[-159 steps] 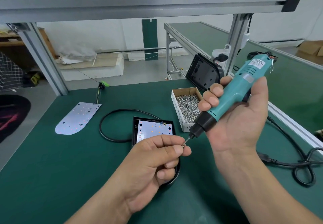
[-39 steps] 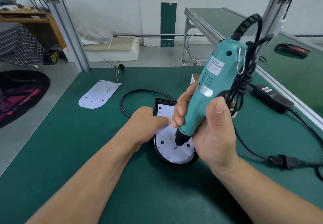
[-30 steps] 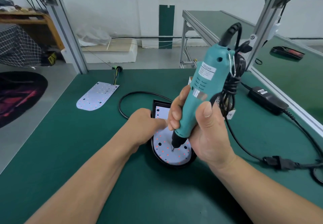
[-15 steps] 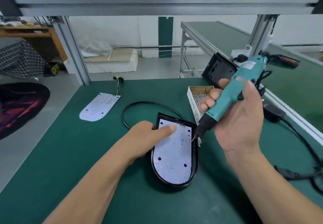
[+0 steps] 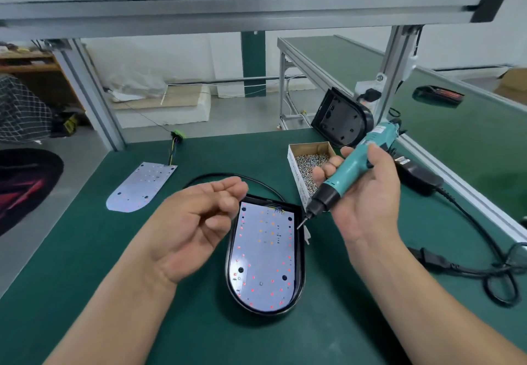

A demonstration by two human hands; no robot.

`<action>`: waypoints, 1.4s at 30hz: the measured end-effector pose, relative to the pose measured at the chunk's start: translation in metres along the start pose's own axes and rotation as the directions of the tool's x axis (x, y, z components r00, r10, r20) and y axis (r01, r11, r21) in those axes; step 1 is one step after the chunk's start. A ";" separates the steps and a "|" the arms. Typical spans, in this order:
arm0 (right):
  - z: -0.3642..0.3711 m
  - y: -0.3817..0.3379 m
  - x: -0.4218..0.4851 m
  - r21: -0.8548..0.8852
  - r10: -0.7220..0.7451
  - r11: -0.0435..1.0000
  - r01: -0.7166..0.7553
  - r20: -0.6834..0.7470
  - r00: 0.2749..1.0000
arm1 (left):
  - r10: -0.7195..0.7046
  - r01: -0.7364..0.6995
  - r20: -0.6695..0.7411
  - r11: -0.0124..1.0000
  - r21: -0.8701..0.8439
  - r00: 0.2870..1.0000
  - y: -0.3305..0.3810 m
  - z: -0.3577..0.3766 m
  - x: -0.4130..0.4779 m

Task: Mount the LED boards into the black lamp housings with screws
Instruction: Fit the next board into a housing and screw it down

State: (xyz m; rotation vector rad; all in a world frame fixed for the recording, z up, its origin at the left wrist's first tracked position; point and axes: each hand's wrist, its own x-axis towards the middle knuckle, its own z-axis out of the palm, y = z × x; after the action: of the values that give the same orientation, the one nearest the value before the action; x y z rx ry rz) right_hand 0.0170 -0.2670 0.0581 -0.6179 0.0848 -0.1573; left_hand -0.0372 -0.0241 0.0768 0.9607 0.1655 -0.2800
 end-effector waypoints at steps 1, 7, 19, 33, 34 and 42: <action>0.000 0.000 0.000 0.006 0.001 1.000 -0.001 -0.003 1.000 | 0.004 -0.004 0.018 1.000 0.017 1.000 -0.001 0.003 -0.003; 0.002 -0.001 -0.002 0.020 -0.006 1.000 0.007 -0.005 1.000 | 0.049 -0.063 0.071 0.976 0.210 0.996 -0.011 0.014 -0.009; 0.012 -0.009 -0.018 0.178 -0.020 0.984 0.001 0.104 0.994 | 0.009 -0.095 0.196 0.896 0.434 0.980 -0.025 0.022 -0.020; 0.023 -0.007 -0.037 0.120 -0.065 0.992 0.041 0.203 0.977 | -0.002 -0.127 0.221 0.813 0.568 0.975 -0.033 0.028 -0.021; 0.023 -0.007 -0.037 0.119 -0.071 0.992 0.047 0.203 0.977 | -0.003 -0.127 0.222 0.812 0.570 0.975 -0.033 0.028 -0.021; 0.022 -0.007 -0.036 0.100 -0.112 0.991 0.094 0.192 0.975 | 0.000 -0.138 0.229 0.798 0.587 0.974 -0.034 0.027 -0.021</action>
State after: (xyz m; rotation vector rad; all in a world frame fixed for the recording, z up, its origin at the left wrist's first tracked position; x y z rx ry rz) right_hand -0.0166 -0.2536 0.0811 -0.5450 -0.1460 -0.1980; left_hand -0.0672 -0.0611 0.0710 1.5592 -0.1787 -0.3784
